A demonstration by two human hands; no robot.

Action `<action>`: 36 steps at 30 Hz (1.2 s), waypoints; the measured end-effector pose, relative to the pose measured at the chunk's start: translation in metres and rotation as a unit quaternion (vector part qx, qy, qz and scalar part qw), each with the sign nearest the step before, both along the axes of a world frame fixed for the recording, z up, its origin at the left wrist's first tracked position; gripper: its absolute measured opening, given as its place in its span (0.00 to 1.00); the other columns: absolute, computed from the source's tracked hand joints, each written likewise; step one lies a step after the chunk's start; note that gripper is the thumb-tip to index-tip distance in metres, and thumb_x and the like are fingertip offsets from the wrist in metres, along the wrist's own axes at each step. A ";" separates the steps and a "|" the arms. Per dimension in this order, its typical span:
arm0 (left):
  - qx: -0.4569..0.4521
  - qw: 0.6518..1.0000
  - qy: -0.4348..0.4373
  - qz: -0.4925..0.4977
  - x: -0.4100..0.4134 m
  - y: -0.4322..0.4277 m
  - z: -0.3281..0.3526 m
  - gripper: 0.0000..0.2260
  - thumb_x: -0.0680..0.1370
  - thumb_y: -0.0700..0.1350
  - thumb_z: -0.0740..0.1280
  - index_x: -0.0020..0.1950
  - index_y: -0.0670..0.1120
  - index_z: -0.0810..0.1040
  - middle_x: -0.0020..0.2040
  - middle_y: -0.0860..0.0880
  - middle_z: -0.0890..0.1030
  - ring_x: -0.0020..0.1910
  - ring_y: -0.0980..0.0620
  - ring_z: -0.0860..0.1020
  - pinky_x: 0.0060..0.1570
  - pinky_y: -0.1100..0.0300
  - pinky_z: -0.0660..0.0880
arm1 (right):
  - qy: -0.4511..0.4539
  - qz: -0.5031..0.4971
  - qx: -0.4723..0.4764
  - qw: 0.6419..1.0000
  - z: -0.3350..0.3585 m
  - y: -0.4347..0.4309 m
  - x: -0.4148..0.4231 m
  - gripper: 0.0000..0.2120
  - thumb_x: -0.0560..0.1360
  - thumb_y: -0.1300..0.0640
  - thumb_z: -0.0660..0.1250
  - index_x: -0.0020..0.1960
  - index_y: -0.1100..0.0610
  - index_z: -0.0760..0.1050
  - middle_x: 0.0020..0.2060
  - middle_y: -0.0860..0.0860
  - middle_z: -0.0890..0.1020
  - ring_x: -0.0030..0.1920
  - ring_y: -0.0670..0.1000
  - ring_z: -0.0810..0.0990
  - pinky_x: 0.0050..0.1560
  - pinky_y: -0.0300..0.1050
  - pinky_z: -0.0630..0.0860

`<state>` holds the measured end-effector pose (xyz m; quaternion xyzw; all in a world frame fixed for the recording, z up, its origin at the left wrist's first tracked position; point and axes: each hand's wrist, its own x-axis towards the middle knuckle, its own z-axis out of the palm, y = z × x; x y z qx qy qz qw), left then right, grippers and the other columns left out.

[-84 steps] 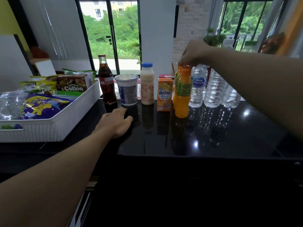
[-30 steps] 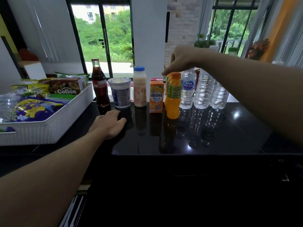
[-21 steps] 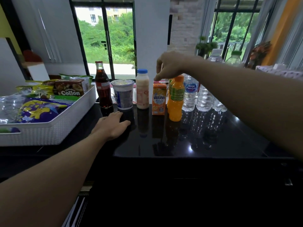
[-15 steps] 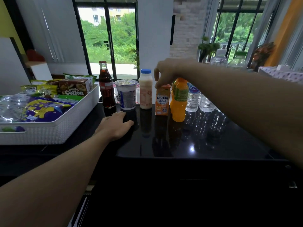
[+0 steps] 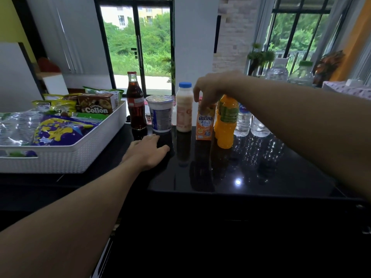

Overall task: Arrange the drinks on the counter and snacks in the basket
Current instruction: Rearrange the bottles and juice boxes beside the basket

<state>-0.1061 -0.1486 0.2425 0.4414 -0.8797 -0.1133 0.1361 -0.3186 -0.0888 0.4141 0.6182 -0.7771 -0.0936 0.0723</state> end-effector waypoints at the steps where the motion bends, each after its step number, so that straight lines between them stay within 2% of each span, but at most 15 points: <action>1: 0.000 1.000 0.002 0.000 0.000 0.000 0.000 0.25 0.77 0.63 0.55 0.69 0.52 0.71 0.72 0.48 0.71 0.69 0.46 0.71 0.66 0.50 0.63 | -0.006 0.000 -0.001 1.000 0.000 0.000 -0.001 0.22 0.74 0.46 0.74 0.65 0.52 0.78 0.57 0.53 0.80 0.54 0.55 0.81 0.46 0.45 0.76; 4: -0.001 1.000 0.007 0.000 -0.001 0.000 0.000 0.25 0.77 0.63 0.56 0.68 0.51 0.72 0.71 0.48 0.72 0.69 0.46 0.71 0.66 0.51 0.63 | -0.020 0.003 0.001 1.000 0.000 0.000 -0.004 0.21 0.76 0.46 0.72 0.66 0.53 0.78 0.56 0.53 0.81 0.53 0.54 0.81 0.45 0.44 0.76; 8: 0.000 1.000 0.001 0.005 -0.001 0.000 -0.001 0.28 0.77 0.63 0.55 0.71 0.51 0.70 0.73 0.48 0.70 0.70 0.46 0.69 0.67 0.50 0.62 | -0.003 0.006 0.002 1.000 -0.002 0.003 -0.007 0.20 0.76 0.42 0.70 0.63 0.52 0.80 0.54 0.52 0.82 0.53 0.53 0.81 0.49 0.47 0.76; 13: 0.008 1.000 -0.001 0.007 0.000 0.000 0.000 0.28 0.75 0.64 0.54 0.71 0.52 0.70 0.74 0.48 0.70 0.71 0.45 0.69 0.68 0.50 0.62 | -0.013 0.007 0.011 1.000 0.000 0.006 -0.006 0.20 0.78 0.44 0.69 0.66 0.52 0.78 0.55 0.52 0.82 0.51 0.52 0.80 0.46 0.45 0.73; 17: 0.011 1.000 -0.003 0.011 0.000 -0.001 0.000 0.29 0.75 0.64 0.54 0.72 0.52 0.69 0.74 0.48 0.69 0.72 0.44 0.68 0.68 0.50 0.62 | -0.031 0.006 0.032 0.999 0.005 0.008 -0.005 0.20 0.78 0.51 0.70 0.69 0.52 0.76 0.57 0.53 0.81 0.46 0.50 0.79 0.35 0.40 0.70; 19: 0.011 1.000 -0.002 0.007 0.000 0.000 0.000 0.28 0.77 0.64 0.55 0.72 0.52 0.69 0.75 0.49 0.68 0.72 0.45 0.67 0.69 0.51 0.60 | -0.034 0.014 0.026 0.999 0.003 0.009 -0.005 0.20 0.78 0.52 0.69 0.70 0.52 0.76 0.58 0.54 0.81 0.46 0.50 0.80 0.34 0.39 0.69; 22: 0.010 1.000 -0.002 0.008 -0.001 0.001 0.000 0.27 0.77 0.63 0.55 0.72 0.52 0.69 0.75 0.49 0.68 0.72 0.46 0.67 0.70 0.51 0.59 | -0.038 0.026 0.008 0.999 0.001 0.012 -0.006 0.20 0.80 0.50 0.68 0.70 0.52 0.76 0.57 0.53 0.82 0.50 0.52 0.81 0.37 0.40 0.70; 25: 0.013 1.000 -0.006 0.013 0.000 0.000 0.001 0.28 0.78 0.64 0.55 0.74 0.52 0.67 0.75 0.48 0.68 0.73 0.44 0.67 0.70 0.50 0.60 | -0.046 0.037 -0.010 0.998 -0.002 0.013 -0.006 0.20 0.80 0.47 0.67 0.69 0.52 0.77 0.54 0.51 0.82 0.46 0.49 0.80 0.38 0.40 0.70; 29: 0.015 1.000 -0.010 0.017 -0.001 0.000 0.001 0.30 0.78 0.64 0.55 0.77 0.51 0.64 0.77 0.48 0.66 0.74 0.44 0.65 0.71 0.50 0.59 | -0.071 0.052 -0.007 0.996 0.001 0.014 -0.006 0.21 0.79 0.46 0.68 0.69 0.51 0.76 0.62 0.53 0.81 0.52 0.51 0.79 0.49 0.45 0.72; 33: 0.022 0.999 -0.012 0.019 -0.001 -0.002 0.000 0.32 0.77 0.65 0.54 0.77 0.52 0.63 0.77 0.48 0.65 0.75 0.43 0.65 0.71 0.49 0.59 | -0.123 0.051 0.030 0.991 0.008 0.015 -0.007 0.23 0.77 0.50 0.71 0.71 0.50 0.75 0.66 0.52 0.78 0.53 0.51 0.79 0.51 0.45 0.73; 36: 0.021 0.999 -0.011 0.021 -0.001 -0.003 -0.001 0.32 0.77 0.65 0.54 0.77 0.52 0.63 0.77 0.48 0.66 0.75 0.43 0.64 0.71 0.50 0.59 | -0.135 0.042 0.057 0.988 0.009 0.015 -0.009 0.26 0.76 0.54 0.72 0.73 0.51 0.72 0.68 0.52 0.77 0.60 0.55 0.78 0.53 0.48 0.74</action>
